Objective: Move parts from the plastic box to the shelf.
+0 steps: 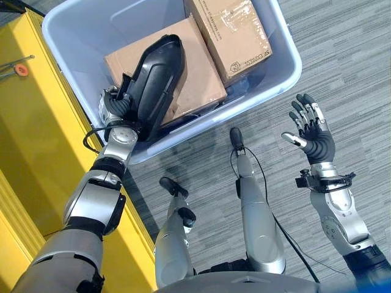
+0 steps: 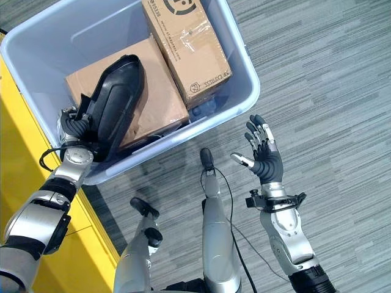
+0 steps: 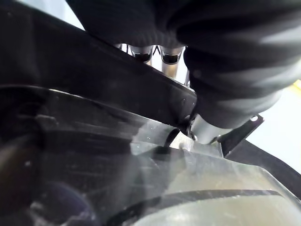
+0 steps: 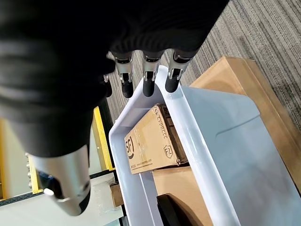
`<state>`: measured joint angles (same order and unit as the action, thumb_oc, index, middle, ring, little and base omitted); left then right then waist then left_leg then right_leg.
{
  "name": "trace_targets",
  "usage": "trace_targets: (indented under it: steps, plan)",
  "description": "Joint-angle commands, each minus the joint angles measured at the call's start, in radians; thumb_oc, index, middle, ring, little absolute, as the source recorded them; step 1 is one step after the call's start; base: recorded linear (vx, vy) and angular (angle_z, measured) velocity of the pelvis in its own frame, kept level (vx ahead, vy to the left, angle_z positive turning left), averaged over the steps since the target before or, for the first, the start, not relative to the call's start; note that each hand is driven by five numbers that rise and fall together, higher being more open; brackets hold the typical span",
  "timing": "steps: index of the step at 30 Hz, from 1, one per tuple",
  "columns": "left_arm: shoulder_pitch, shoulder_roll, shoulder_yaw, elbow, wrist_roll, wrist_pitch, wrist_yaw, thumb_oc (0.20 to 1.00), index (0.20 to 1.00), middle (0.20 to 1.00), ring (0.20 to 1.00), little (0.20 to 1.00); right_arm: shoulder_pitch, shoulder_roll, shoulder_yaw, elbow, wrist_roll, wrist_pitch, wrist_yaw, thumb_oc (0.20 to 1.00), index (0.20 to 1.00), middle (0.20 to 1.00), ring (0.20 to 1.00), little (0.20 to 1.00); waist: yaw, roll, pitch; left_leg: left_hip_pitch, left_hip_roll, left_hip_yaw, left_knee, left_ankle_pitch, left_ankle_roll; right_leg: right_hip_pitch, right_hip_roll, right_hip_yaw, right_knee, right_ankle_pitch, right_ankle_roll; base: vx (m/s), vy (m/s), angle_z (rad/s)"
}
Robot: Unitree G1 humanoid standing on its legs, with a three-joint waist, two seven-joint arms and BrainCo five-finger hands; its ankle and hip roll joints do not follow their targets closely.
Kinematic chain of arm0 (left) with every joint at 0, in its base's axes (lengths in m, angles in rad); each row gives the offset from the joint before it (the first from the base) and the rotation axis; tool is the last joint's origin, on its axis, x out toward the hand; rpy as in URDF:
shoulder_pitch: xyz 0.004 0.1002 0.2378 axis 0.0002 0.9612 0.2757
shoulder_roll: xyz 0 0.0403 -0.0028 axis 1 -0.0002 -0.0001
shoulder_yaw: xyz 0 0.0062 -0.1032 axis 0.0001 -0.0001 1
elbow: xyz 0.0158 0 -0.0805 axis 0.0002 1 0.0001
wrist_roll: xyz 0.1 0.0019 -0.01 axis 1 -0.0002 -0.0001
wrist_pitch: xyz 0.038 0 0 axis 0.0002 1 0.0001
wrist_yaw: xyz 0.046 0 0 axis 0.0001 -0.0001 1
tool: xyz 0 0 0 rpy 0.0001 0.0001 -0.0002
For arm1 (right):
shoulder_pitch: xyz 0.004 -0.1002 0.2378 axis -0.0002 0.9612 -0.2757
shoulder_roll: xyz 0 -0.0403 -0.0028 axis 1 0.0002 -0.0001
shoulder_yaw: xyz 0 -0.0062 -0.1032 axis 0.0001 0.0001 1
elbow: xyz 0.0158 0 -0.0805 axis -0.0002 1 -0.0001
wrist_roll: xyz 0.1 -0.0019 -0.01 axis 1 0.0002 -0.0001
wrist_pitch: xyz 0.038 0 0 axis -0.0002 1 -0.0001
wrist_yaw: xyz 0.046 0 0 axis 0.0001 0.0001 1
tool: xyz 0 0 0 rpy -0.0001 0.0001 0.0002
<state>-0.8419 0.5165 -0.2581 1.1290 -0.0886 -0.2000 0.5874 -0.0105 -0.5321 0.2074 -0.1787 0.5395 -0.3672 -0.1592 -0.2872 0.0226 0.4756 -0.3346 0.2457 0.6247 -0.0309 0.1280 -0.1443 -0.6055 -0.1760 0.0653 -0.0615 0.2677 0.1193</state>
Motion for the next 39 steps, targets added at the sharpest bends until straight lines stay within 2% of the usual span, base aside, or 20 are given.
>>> trace_targets:
  steps: [1, 5, 6, 10, 14, 18, 21, 26, 27, 30, 32, 35, 36, 37, 38, 39]
  plan:
    - [0.065, 0.005, 0.033, 0.053, -0.008, 0.013, -0.036, 0.200, 0.200, 0.200, 0.200, 0.200, 0.009, -0.048, -0.044, -0.051, 0.030, -0.060, 0.010, 1.000, 1.000, 1.000, 1.000, 1.000, -0.008, -0.018, -0.018, -0.057, 0.125, -0.168, 0.188, -0.045, -0.089, 0.015, -0.096, -0.026, 0.186, -0.130, 0.071, 0.00, 0.010, 0.03]
    - [0.087, -0.010, 0.040, 0.031, -0.018, 0.000, -0.037, 0.200, 0.200, 0.200, 0.200, 0.200, 0.011, -0.047, -0.046, -0.052, 0.033, -0.059, 0.011, 1.000, 1.000, 1.000, 1.000, 1.000, -0.003, -0.017, -0.026, -0.048, 0.122, -0.172, 0.190, -0.048, -0.088, 0.030, -0.098, -0.028, 0.186, -0.131, 0.070, 0.00, 0.003, 0.01]
    - [0.139, -0.029, 0.056, -0.033, -0.052, -0.028, -0.035, 0.200, 0.200, 0.200, 0.200, 0.200, 0.012, -0.043, -0.052, -0.049, 0.031, -0.055, 0.006, 1.000, 1.000, 1.000, 1.000, 1.000, 0.006, -0.012, -0.033, -0.034, 0.118, -0.178, 0.190, -0.051, -0.086, 0.052, -0.104, -0.032, 0.184, -0.132, 0.070, 0.01, 0.014, 0.07]
    - [0.204, -0.040, 0.064, -0.160, -0.067, -0.058, -0.015, 0.200, 0.200, 0.200, 0.200, 0.200, 0.011, -0.041, -0.056, -0.046, 0.029, -0.051, 0.001, 1.000, 1.000, 1.000, 1.000, 1.000, 0.019, -0.007, -0.038, -0.017, 0.113, -0.184, 0.187, -0.052, -0.084, 0.076, -0.109, -0.036, 0.182, -0.133, 0.071, 0.01, 0.009, 0.08]
    - [0.367, -0.048, 0.095, -0.495, -0.065, -0.108, 0.003, 0.200, 0.200, 0.200, 0.200, 0.200, 0.009, -0.038, -0.071, -0.039, 0.022, -0.038, -0.012, 1.000, 1.000, 1.000, 1.000, 1.000, 0.049, 0.000, -0.055, 0.019, 0.107, -0.200, 0.186, -0.059, -0.078, 0.129, -0.120, -0.050, 0.177, -0.138, 0.070, 0.02, 0.009, 0.09]
    - [0.504, -0.023, 0.160, -0.752, -0.042, -0.149, -0.023, 0.200, 0.200, 0.200, 0.200, 0.200, 0.016, -0.034, -0.098, -0.037, 0.022, -0.019, -0.011, 1.000, 1.000, 1.000, 1.000, 1.000, 0.075, 0.007, -0.081, 0.068, 0.101, -0.216, 0.170, -0.064, -0.072, 0.192, -0.129, -0.065, 0.168, -0.149, 0.070, 0.04, 0.006, 0.16]
    - [0.581, 0.011, 0.203, -0.894, 0.022, -0.152, -0.042, 0.200, 0.200, 0.200, 0.200, 0.200, 0.031, -0.038, -0.113, -0.044, 0.027, -0.007, 0.013, 1.000, 1.000, 1.000, 1.000, 1.000, 0.087, 0.010, -0.103, 0.105, 0.097, -0.224, 0.152, -0.063, -0.071, 0.235, -0.136, -0.072, 0.156, -0.152, 0.074, 0.05, 0.003, 0.16]
    - [0.645, 0.035, 0.242, -1.018, 0.048, -0.175, -0.078, 0.200, 0.200, 0.200, 0.200, 0.200, 0.041, -0.038, -0.118, -0.039, 0.029, 0.012, 0.035, 1.000, 1.000, 1.000, 1.000, 1.000, 0.103, 0.017, -0.135, 0.158, 0.090, -0.235, 0.119, -0.056, -0.069, 0.292, -0.141, -0.084, 0.141, -0.158, 0.077, 0.03, -0.009, 0.11]
    - [0.667, 0.045, 0.248, -1.056, 0.056, -0.184, -0.099, 0.200, 0.200, 0.200, 0.200, 0.200, 0.047, -0.034, -0.123, -0.034, 0.028, 0.021, 0.042, 1.000, 1.000, 1.000, 1.000, 1.000, 0.110, 0.021, -0.148, 0.171, 0.090, -0.232, 0.106, -0.030, -0.059, 0.308, -0.144, -0.093, 0.137, -0.145, 0.071, -0.02, -0.051, 0.14]
    - [0.712, 0.066, 0.247, -1.115, 0.064, -0.187, -0.151, 0.200, 0.200, 0.200, 0.200, 0.200, 0.064, -0.028, -0.132, -0.030, 0.023, 0.036, 0.055, 1.000, 1.000, 1.000, 1.000, 1.000, 0.119, 0.034, -0.175, 0.212, 0.084, -0.250, 0.080, -0.019, -0.057, 0.350, -0.144, -0.102, 0.134, -0.158, 0.072, 0.02, -0.052, 0.21]
    - [0.768, 0.072, 0.233, -1.148, 0.034, -0.194, -0.214, 0.200, 0.200, 0.200, 0.200, 0.200, 0.079, -0.016, -0.131, -0.022, 0.023, 0.047, 0.069, 1.000, 1.000, 1.000, 1.000, 1.000, 0.130, 0.046, -0.200, 0.256, 0.089, -0.263, 0.054, -0.005, -0.052, 0.388, -0.135, -0.109, 0.150, -0.187, 0.068, 0.03, -0.068, 0.13]
    - [0.820, 0.069, 0.233, -1.176, 0.025, -0.190, -0.251, 0.200, 0.200, 0.200, 0.200, 0.200, 0.092, -0.014, -0.125, -0.021, 0.024, 0.055, 0.086, 1.000, 1.000, 1.000, 1.000, 1.000, 0.138, 0.050, -0.214, 0.285, 0.102, -0.266, 0.044, 0.001, -0.050, 0.407, -0.123, -0.112, 0.182, -0.222, 0.065, 0.02, -0.083, 0.14]
    - [0.858, 0.051, 0.224, -1.194, -0.022, -0.191, -0.295, 0.200, 0.200, 0.200, 0.200, 0.200, 0.087, -0.018, -0.115, -0.020, 0.016, 0.065, 0.098, 1.000, 1.000, 1.000, 1.000, 1.000, 0.151, 0.055, -0.223, 0.310, 0.117, -0.279, 0.036, 0.014, -0.047, 0.413, -0.104, -0.117, 0.239, -0.262, 0.056, -0.01, -0.110, 0.10]
    - [0.859, 0.051, 0.226, -1.195, -0.023, -0.191, -0.296, 0.200, 0.200, 0.200, 0.200, 0.200, 0.087, -0.018, -0.114, -0.021, 0.016, 0.065, 0.098, 1.000, 1.000, 1.000, 1.000, 1.000, 0.152, 0.057, -0.224, 0.307, 0.118, -0.279, 0.035, 0.017, -0.047, 0.410, -0.102, -0.116, 0.238, -0.258, 0.055, -0.07, -0.161, 0.11]
    - [0.898, 0.038, 0.216, -1.214, -0.048, -0.187, -0.327, 0.200, 0.200, 0.200, 0.200, 0.200, 0.069, -0.036, -0.089, -0.020, 0.004, 0.072, 0.115, 1.000, 1.000, 1.000, 1.000, 1.000, 0.169, 0.063, -0.217, 0.321, 0.146, -0.300, 0.036, 0.044, -0.046, 0.391, -0.074, -0.125, 0.354, -0.322, 0.040, -0.07, -0.089, 0.11]
    - [0.899, 0.038, 0.218, -1.215, -0.049, -0.186, -0.328, 0.200, 0.200, 0.200, 0.200, 0.200, 0.067, -0.037, -0.088, -0.019, 0.004, 0.071, 0.115, 1.000, 1.000, 1.000, 1.000, 1.000, 0.170, 0.065, -0.220, 0.317, 0.150, -0.300, 0.035, 0.048, -0.047, 0.385, -0.070, -0.124, 0.356, -0.320, 0.037, -0.10, -0.179, 0.14]
